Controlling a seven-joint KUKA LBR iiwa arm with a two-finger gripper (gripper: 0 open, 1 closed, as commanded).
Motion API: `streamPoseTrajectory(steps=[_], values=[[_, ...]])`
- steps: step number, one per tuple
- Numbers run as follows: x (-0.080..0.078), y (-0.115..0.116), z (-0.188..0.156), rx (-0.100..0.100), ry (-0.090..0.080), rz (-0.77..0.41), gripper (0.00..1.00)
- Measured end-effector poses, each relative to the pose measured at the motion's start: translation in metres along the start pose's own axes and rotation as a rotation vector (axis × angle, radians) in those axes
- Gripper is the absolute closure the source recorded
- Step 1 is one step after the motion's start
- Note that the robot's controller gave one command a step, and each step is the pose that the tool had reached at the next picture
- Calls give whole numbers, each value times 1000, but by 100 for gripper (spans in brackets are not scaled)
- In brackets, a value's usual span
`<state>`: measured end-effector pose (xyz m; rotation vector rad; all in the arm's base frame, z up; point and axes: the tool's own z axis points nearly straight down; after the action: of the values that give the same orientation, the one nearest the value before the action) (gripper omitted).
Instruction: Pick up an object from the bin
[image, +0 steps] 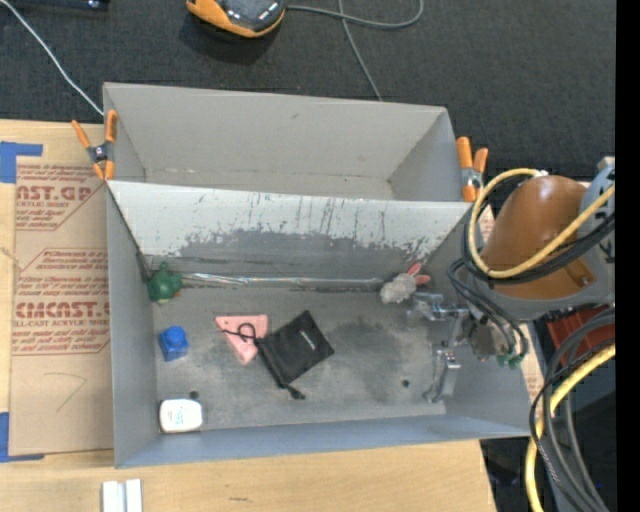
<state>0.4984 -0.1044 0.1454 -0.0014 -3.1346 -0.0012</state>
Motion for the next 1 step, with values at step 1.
streamPoseTrajectory(steps=[1], values=[[-2, 1, -4, 1, -7, -2, 0]])
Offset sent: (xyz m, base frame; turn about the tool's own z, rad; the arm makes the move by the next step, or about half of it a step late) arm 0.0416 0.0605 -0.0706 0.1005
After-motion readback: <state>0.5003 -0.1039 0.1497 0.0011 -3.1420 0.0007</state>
